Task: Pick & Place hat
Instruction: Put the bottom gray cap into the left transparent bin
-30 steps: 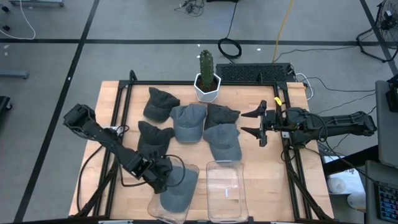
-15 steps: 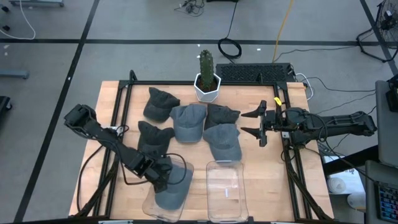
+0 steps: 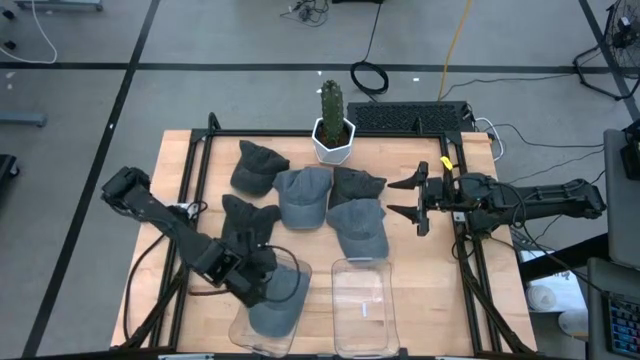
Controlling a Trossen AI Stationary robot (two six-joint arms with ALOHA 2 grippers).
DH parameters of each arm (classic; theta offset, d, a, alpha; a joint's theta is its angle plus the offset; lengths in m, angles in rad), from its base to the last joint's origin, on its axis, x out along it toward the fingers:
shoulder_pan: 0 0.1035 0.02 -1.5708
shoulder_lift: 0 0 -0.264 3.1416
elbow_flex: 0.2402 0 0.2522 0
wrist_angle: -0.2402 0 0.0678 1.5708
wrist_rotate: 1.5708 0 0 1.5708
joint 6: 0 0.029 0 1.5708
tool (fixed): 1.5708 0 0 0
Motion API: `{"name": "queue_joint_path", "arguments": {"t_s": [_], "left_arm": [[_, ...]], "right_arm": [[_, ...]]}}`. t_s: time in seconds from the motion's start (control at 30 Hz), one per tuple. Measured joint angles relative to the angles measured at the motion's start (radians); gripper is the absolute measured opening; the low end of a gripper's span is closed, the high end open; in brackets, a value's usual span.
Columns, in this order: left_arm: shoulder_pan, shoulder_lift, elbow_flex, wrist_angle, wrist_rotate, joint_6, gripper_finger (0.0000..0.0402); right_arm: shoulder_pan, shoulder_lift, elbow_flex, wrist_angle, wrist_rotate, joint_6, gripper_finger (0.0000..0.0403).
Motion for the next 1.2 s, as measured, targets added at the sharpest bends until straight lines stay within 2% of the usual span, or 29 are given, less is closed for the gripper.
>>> {"name": "queue_joint_path", "arguments": {"t_s": [0.07,0.13,0.4,0.6,0.73,0.9,1.0,1.1,1.2], "left_arm": [[-0.011,-0.045,-0.016,0.104,-0.045,0.091,0.0008],[-0.015,-0.103,-0.056,0.227,-0.044,0.18,0.0004],[0.036,-0.354,-0.335,0.708,0.107,0.494,0.0018],[0.134,-0.581,-0.599,0.999,0.163,0.544,0.0004],[0.184,-0.707,-0.746,1.188,0.188,0.538,0.0018],[0.229,-0.8,-0.84,1.224,0.19,0.495,0.0016],[0.252,-0.813,-0.857,1.234,0.191,0.477,0.0006],[0.265,-0.812,-0.857,1.236,0.188,0.477,0.0006],[0.275,-0.812,-0.857,1.237,0.191,0.477,0.0022]], "right_arm": [[0.0,0.0,0.0,-0.007,0.0,-0.007,0.0254],[0.0,0.0,0.0,-0.008,0.0,-0.017,0.0254],[0.0,0.0,0.0,-0.054,0.0,-0.023,0.0254],[0.0,0.0,0.0,-0.102,-0.001,-0.026,0.0254],[0.0,0.022,0.0,-0.132,0.011,-0.001,0.0254],[-0.037,0.132,0.004,-0.233,0.025,0.005,0.0254],[-0.102,0.237,0.072,-0.35,0.015,-0.015,0.0254],[-0.179,0.366,0.147,-0.408,-0.086,-0.05,0.0254],[-0.248,0.492,0.231,-0.422,-0.251,-0.109,0.0254]]}}
